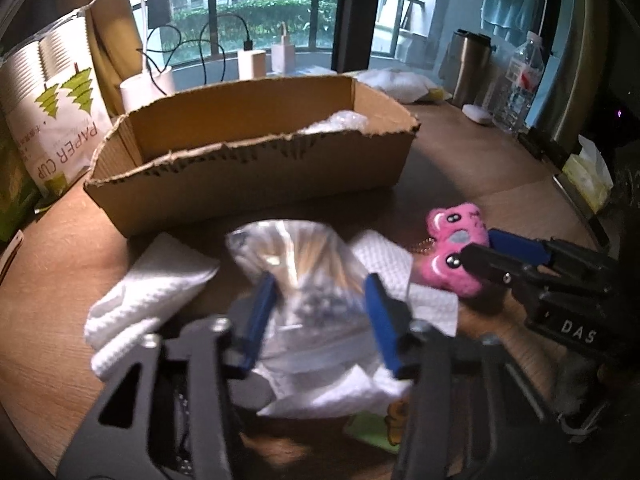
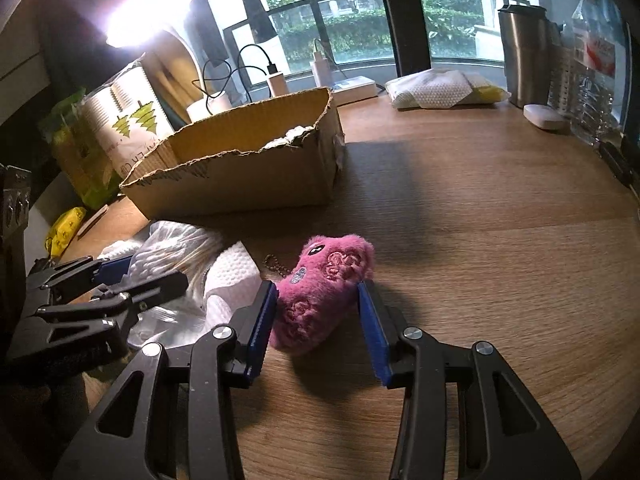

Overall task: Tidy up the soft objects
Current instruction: 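Grasp the pink plush keychain with the right tool while the left tool grasps the cotton-swab bag, then carry the pink plush and cotton-swab bag over the cardboard box with both tools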

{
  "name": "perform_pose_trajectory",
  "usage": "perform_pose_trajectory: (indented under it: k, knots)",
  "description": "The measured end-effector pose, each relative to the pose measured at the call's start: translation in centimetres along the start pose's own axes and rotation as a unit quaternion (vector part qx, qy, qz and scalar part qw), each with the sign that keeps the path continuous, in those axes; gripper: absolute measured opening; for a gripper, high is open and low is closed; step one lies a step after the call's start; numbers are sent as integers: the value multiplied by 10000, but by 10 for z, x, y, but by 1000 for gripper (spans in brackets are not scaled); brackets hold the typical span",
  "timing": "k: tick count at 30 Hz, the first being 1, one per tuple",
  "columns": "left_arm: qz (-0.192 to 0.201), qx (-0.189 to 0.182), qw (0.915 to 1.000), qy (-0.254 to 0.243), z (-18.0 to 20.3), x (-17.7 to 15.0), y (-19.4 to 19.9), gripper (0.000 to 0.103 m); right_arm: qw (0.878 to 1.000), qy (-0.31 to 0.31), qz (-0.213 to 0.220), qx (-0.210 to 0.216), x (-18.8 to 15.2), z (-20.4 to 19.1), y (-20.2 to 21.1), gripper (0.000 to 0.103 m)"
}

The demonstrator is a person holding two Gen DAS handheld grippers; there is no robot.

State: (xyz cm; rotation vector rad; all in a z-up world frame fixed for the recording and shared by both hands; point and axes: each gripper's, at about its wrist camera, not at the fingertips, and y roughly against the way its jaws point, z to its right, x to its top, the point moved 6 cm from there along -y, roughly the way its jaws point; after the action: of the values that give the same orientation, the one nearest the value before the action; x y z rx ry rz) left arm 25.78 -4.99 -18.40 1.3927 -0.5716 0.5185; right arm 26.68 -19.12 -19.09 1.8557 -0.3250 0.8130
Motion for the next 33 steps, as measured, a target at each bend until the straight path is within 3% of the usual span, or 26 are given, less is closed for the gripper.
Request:
perform_pose_trajectory:
  k: [4, 6, 9, 15, 17, 33]
  knots:
    - [38, -42, 10000, -20, -1, 1, 4, 37, 10000, -19, 58, -46, 0, 2, 4, 44]
    - [65, -73, 10000, 9, -2, 2, 6, 36, 9999, -16, 63, -85, 0, 4, 6, 39]
    - [137, -115, 9998, 43, -4, 3, 12, 35, 9998, 43, 110, -186, -1, 6, 9, 20]
    - [386, -181, 9991, 64, -5, 8, 31, 35, 9996, 94, 101, -264, -3, 5, 11, 13]
    - [440, -196, 9988, 57, -5, 9, 35, 35, 9995, 124, 112, -283, -3, 4, 12, 5]
    - [756, -246, 9965, 243, -31, 15, 63, 35, 9979, 275, 418, -414, 11, -7, 35, 3]
